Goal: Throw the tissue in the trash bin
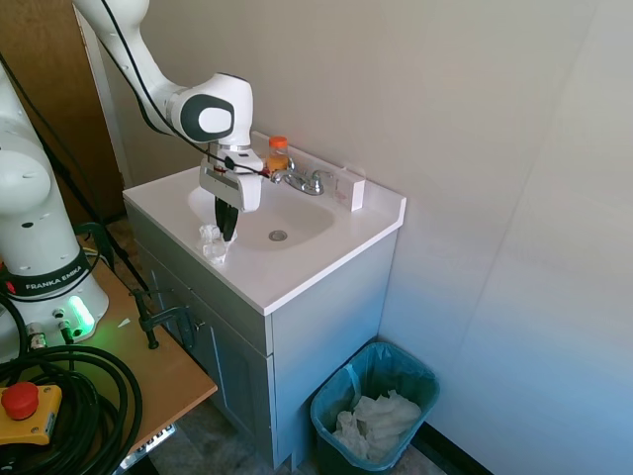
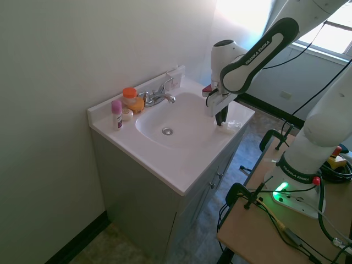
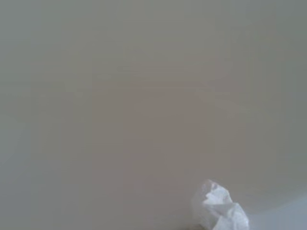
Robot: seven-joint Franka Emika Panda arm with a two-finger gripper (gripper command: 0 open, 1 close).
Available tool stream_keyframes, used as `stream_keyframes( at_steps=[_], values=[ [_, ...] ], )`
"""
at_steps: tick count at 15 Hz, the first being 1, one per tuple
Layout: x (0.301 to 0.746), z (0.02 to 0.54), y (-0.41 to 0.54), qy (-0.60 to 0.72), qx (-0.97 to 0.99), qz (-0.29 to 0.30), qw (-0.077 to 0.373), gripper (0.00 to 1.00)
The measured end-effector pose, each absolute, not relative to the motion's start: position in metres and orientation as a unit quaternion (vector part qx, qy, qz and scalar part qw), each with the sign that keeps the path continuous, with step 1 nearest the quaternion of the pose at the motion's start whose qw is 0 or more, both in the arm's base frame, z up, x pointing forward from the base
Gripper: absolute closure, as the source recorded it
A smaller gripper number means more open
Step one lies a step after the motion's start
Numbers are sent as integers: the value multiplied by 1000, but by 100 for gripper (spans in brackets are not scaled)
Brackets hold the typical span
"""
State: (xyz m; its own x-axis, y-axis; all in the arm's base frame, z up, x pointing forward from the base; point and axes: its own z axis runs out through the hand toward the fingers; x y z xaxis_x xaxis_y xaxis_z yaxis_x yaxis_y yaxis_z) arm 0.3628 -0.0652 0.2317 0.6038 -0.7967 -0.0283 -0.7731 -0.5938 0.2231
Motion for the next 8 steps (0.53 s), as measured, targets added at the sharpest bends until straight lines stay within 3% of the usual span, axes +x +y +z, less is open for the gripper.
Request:
stream_keyframes(
  at_steps=[4, 8],
  values=[
    [364, 232, -65, -445, 889, -60, 87, 100],
    [376, 249, -73, -475, 878, -38, 43, 100]
  ],
)
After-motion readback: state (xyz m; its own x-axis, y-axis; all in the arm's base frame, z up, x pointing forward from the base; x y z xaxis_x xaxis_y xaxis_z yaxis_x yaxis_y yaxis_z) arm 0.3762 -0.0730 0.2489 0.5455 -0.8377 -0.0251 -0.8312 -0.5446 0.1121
